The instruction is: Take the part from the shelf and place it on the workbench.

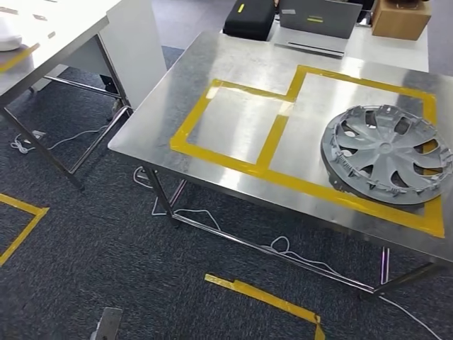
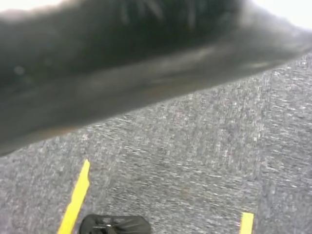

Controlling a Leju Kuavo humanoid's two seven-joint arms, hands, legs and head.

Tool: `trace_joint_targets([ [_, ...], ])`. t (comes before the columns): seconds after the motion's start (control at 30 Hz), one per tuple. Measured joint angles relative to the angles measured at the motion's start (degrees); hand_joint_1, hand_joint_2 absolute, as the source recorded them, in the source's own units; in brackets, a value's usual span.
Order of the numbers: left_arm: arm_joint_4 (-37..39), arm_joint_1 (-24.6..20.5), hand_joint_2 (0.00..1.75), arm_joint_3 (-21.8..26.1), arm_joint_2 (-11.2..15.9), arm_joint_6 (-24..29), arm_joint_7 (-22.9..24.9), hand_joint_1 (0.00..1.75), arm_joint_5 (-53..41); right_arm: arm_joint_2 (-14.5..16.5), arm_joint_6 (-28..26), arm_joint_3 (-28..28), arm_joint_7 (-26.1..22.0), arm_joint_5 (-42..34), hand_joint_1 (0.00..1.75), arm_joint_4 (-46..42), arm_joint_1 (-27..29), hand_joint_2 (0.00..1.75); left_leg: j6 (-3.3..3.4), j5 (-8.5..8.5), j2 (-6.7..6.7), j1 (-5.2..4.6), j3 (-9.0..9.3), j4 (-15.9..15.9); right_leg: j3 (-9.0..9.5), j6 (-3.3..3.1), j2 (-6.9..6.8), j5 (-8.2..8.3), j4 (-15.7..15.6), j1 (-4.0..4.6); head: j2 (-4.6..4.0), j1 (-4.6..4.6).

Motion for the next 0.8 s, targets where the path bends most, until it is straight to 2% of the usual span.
trace_joint_targets([
  [0.03,0.0,0.2,0.0,0.3,0.2,0.0,0.0,0.0,0.0,0.0,0.3,0.3,-0.2,0.2,0.0,0.0,0.0,0.0,-0.29,0.31,-0.3,0.05,-0.41,0.0,-0.41,-0.15,-0.72,0.3,0.0,0.0,-0.01,0.09],
  [0.07,0.0,0.4,0.0,0.6,0.4,0.1,0.0,0.0,0.1,0.1,0.5,0.6,-0.2,0.5,0.0,0.0,0.1,0.0,-0.67,-0.15,0.19,0.04,-0.82,0.4,-0.79,-0.44,-1.46,0.68,0.1,-0.06,-0.01,-0.04],
  [0.1,0.0,0.7,0.0,0.9,0.5,0.1,0.0,0.0,0.1,0.1,0.7,0.9,-0.2,0.8,0.0,0.0,0.1,0.0,-1.09,-1.67,1.16,0.06,-1.43,1.7,-1.25,-0.84,-2.36,1.12,0.1,-0.12,-0.01,-0.2],
  [0.17,0.0,1.0,0.0,1.4,0.6,0.3,0.0,0.0,0.3,0.1,1.0,1.6,0.1,1.8,0.0,0.0,0.4,0.0,-1.92,-7.2,3.72,0.35,-3.42,7.9,-2.34,-1.55,-4.26,1.85,0.2,-0.09,-0.01,-0.6],
  [0.2,0.0,1.1,0.0,1.8,0.6,0.3,0.0,0.0,0.5,0.1,1.2,2.0,0.2,2.3,0.0,0.0,0.6,0.0,-2.24,-9.83,4.37,0.63,-4.48,12.1,-3.01,-1.72,-5.24,2.18,0.4,-0.01,-0.01,-0.69],
  [0.23,0.0,1.3,0.0,2.1,0.7,0.3,0.0,0.0,0.6,0.1,1.3,2.4,0.3,2.7,0.0,0.0,0.7,0.0,-2.49,-11.28,4.65,0.88,-5.11,15.6,-3.74,-1.78,-6.08,2.52,0.6,0.03,-0.01,-0.7],
  [0.27,0.0,1.6,0.0,2.5,0.8,0.3,0.0,0.0,0.7,0.1,1.6,2.8,0.2,3.0,0.0,0.0,0.8,0.0,-2.67,-11.35,4.78,1.09,-5.01,17.7,-4.52,-1.74,-6.72,2.85,0.9,0.06,-0.01,-0.71],
  [0.3,0.0,1.9,0.0,2.9,0.9,0.3,0.0,0.0,0.7,0.1,2.1,3.1,0.0,3.1,0.0,0.1,0.8,0.0,-2.74,-10.19,4.83,1.26,-3.97,17.8,-5.31,-1.68,-7.2,3.16,1.2,0.06,-0.01,-0.72],
  [0.33,0.0,2.2,0.0,3.2,1.0,0.2,0.0,0.0,0.7,0.1,2.7,3.3,-0.3,3.2,0.0,0.1,0.8,0.0,-2.66,-8.46,4.88,1.34,-1.95,15.9,-6.08,-1.57,-7.53,3.48,1.6,0.08,-0.01,-0.72],
  [0.37,0.0,2.5,0.0,3.5,1.1,0.2,0.0,0.0,0.7,0.1,3.3,3.6,-0.7,3.2,0.0,0.1,0.7,0.0,-2.38,-7.05,4.96,1.31,0.91,12.5,-6.72,-1.45,-7.75,3.81,1.9,0.08,-0.01,-0.73],
  [0.4,0.0,2.6,0.0,3.8,1.3,0.2,0.0,0.0,0.6,0.1,4.0,3.9,-1.2,3.1,0.0,0.1,0.7,0.0,-1.93,-6.49,5.1,1.16,4.19,8.0,-7.23,-1.26,-7.94,4.15,2.1,0.18,-0.01,-0.74],
  [0.43,-0.1,2.6,0.0,4.0,1.4,0.2,0.0,0.0,0.6,0.1,4.5,4.1,-1.5,3.1,0.0,0.1,0.7,0.0,-1.46,-6.68,5.27,1.01,6.98,4.0,-7.62,-1.03,-8.08,4.57,2.2,0.25,-0.01,-0.71],
  [0.47,-0.1,2.6,0.0,4.2,1.5,0.2,0.0,0.0,0.5,0.1,4.9,4.3,-1.8,3.1,0.0,0.1,0.7,0.0,-1.06,-7.21,5.4,0.82,8.77,1.1,-7.94,-0.75,-8.19,5.03,2.3,0.27,-0.01,-0.7],
  [0.5,-0.2,2.6,0.0,4.4,1.6,0.2,0.0,0.0,0.5,0.1,5.1,4.6,-2.0,3.1,0.0,0.2,0.7,0.0,-0.77,-7.62,5.49,0.67,9.5,-0.5,-8.24,-0.39,-8.28,5.53,2.4,0.3,-0.01,-0.7],
  [0.53,-0.2,2.7,0.0,4.6,1.6,0.2,0.0,0.0,0.4,0.1,5.3,4.7,-2.1,3.2,0.0,0.2,0.8,0.0,-0.49,-7.57,5.52,0.73,9.4,-1.3,-8.55,-0.01,-8.31,5.94,2.4,0.27,-0.01,-0.67],
  [0.57,-0.2,2.8,0.0,4.7,1.5,0.2,0.0,0.0,0.3,0.1,5.3,4.8,-2.2,3.3,0.0,0.2,0.8,0.0,-0.22,-7.19,5.58,0.82,9.07,-1.6,-8.94,0.38,-7.94,5.69,2.6,0.23,-0.01,-0.66],
  [0.6,-0.2,2.8,0.0,4.9,1.4,0.2,0.0,0.0,0.3,0.1,5.4,5.0,-2.2,3.3,0.0,0.2,0.9,0.0,0.17,-6.76,5.63,0.95,8.68,-2.0,-9.5,0.73,-7.28,4.53,3.5,0.2,-0.01,-0.57],
  [0.63,-0.2,2.8,0.0,5.0,1.3,0.2,0.0,0.0,0.3,0.0,5.5,5.1,-2.2,3.3,0.0,0.2,1.0,0.0,0.52,-6.25,5.67,1.08,8.19,-2.2,-10.28,1.0,-6.48,2.41,5.5,0.18,-0.01,-0.45],
  [0.7,-0.2,2.8,0.0,5.2,1.2,0.2,0.0,0.0,0.3,-0.1,5.6,5.2,-2.3,3.4,0.0,0.2,1.0,0.0,0.91,-5.28,5.67,1.0,6.71,-1.8,-12.27,1.36,-5.16,-3.01,12.4,0.05,-0.01,-0.29],
  [0.73,-0.2,2.8,0.0,5.3,1.2,0.2,0.0,0.0,0.3,-0.1,5.8,5.3,-2.4,3.5,0.0,0.2,1.1,0.0,0.94,-4.79,5.66,0.92,5.87,-1.5,-12.97,1.49,-4.95,-4.66,16.0,0.02,-0.01,-0.28],
  [0.77,-0.2,2.8,0.0,5.3,1.2,0.2,0.0,0.0,0.3,-0.2,5.9,5.4,-2.4,3.5,0.0,0.2,1.1,0.0,0.92,-4.3,5.66,0.85,4.97,-1.2,-13.07,1.61,-4.88,-4.96,18.4,0.01,-0.01,-0.29],
  [0.8,-0.2,2.8,0.0,5.4,1.2,0.2,0.0,0.0,0.3,-0.2,6.0,5.5,-2.4,3.6,0.0,0.2,1.1,0.0,0.85,-3.84,5.66,0.81,4.04,-0.9,-12.35,1.67,-4.86,-3.98,18.9,0.0,-0.01,-0.29],
])
